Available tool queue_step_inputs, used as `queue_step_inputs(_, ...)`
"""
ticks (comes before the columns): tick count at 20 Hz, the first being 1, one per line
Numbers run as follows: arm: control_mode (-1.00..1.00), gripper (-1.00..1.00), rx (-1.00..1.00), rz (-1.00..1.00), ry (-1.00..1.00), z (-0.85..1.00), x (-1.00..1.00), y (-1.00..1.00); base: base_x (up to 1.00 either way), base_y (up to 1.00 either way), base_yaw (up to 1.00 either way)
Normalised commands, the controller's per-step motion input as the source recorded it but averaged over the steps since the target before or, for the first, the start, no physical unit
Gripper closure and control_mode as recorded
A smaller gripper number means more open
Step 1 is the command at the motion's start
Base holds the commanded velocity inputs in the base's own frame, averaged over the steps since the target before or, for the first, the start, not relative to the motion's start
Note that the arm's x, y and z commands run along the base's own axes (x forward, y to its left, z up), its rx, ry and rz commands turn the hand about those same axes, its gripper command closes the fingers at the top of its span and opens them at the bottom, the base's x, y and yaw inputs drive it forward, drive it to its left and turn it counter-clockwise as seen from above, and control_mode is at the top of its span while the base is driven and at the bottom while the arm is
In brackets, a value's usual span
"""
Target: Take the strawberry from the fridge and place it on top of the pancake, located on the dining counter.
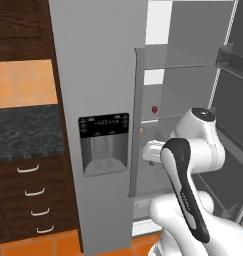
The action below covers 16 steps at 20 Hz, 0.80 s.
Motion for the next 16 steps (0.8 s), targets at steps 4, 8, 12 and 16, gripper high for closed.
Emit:
queue_step_inputs(4,1.00,-1.00,0.00,0.00,0.00,0.00,0.00,0.00,0.30,-0.45,0.00)
queue_step_inputs(8,1.00,-1.00,0.00,0.00,0.00,0.00,0.00,0.00,0.47,-0.23,0.00)
queue_step_inputs(12,1.00,-1.00,0.00,0.00,0.00,0.00,0.00,0.00,0.52,-0.10,0.00)
queue_step_inputs(16,1.00,-1.00,0.00,0.00,0.00,0.00,0.00,0.00,0.38,-0.09,0.00)
